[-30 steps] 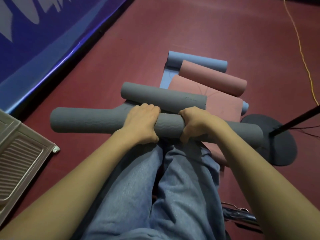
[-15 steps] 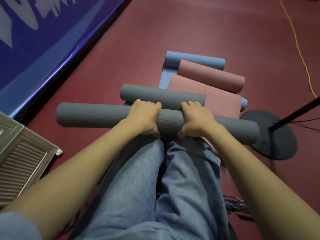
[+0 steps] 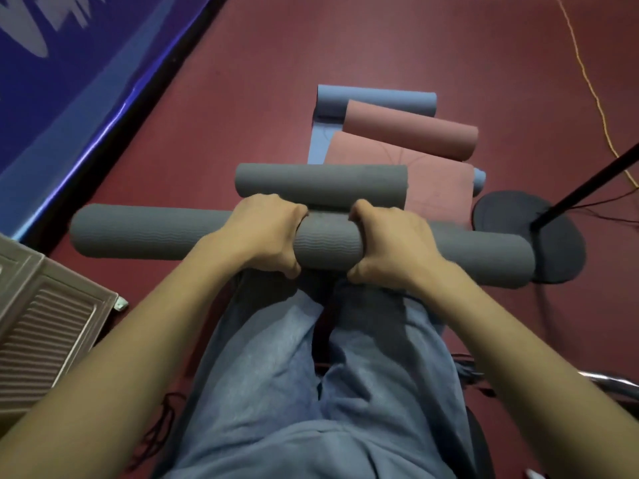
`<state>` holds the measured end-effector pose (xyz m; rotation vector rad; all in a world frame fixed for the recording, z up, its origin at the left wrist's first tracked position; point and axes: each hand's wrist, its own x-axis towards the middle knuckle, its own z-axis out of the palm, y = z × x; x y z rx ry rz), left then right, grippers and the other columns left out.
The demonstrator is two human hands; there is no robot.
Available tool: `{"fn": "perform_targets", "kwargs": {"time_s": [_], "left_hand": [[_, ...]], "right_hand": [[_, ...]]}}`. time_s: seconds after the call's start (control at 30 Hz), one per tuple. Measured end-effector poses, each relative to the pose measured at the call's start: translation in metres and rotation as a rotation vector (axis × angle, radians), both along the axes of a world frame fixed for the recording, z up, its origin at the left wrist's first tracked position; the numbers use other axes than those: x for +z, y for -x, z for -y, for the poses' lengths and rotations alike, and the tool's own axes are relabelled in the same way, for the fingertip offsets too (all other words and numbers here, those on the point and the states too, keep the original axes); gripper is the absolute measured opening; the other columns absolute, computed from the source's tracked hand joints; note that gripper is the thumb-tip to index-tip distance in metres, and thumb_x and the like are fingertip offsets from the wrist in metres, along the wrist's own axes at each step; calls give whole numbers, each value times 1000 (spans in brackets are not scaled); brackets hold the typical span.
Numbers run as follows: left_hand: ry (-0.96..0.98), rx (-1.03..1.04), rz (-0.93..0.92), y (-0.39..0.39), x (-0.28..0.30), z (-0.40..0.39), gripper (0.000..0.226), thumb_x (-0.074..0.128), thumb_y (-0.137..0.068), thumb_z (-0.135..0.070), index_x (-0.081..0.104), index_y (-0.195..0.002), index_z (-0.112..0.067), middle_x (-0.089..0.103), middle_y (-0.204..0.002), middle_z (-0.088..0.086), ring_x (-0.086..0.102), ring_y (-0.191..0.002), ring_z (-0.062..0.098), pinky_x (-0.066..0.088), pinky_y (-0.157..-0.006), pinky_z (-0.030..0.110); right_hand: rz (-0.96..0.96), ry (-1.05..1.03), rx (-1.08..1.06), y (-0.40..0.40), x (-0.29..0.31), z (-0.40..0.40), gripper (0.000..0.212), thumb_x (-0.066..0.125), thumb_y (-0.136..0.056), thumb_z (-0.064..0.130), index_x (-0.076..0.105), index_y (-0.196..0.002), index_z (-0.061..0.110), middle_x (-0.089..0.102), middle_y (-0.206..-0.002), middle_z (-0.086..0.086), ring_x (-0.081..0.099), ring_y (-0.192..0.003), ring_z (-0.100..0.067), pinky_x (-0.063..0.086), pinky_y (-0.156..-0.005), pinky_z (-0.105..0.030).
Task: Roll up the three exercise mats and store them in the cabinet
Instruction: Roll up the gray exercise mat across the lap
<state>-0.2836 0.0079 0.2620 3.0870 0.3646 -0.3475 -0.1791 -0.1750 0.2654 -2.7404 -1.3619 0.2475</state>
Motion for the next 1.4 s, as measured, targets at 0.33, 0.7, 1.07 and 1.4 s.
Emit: {"fn": "perform_targets", "kwargs": {"time_s": [0.33, 0.7, 1.07, 1.4], "left_hand": [[89, -23, -130, 70, -1, 29, 64, 72, -47, -63, 54, -101, -34, 69, -97, -12, 64, -90, 15, 34, -71, 32], [76, -53, 49, 49, -14, 25, 92, 63, -40, -72, 58, -125, -37, 42, -104, -12, 43, -95, 16, 38, -77, 34], [-55, -115, 141, 43, -24, 33, 71, 74, -42, -64, 60, -95, -18, 58, -82, -2, 58, -70, 26, 43, -61, 38], [163, -46, -177, -2, 3, 17, 69, 79, -44, -65, 47, -97, -35, 52, -98, -16, 55, -93, 12, 48, -76, 32]], "right_hand": [[-53, 75, 39, 73, 2, 31, 72, 76, -59, 59, 46, -117, 29, 55, -109, 6, 60, -100, -24, 27, -72, -32], [-350, 337, 124, 10, 10, 0, 84, 88, -52, 58, 50, -120, 27, 62, -108, 3, 61, -96, -25, 52, -81, -38], [-361, 352, 69, 7, 13, -4, 77, 85, -54, 64, 54, -115, 28, 59, -113, 5, 47, -110, -22, 41, -96, -42], [-22, 186, 185, 7, -3, 17, 78, 76, -66, 58, 37, -125, 25, 51, -115, -1, 49, -106, -28, 28, -83, -45]]}}
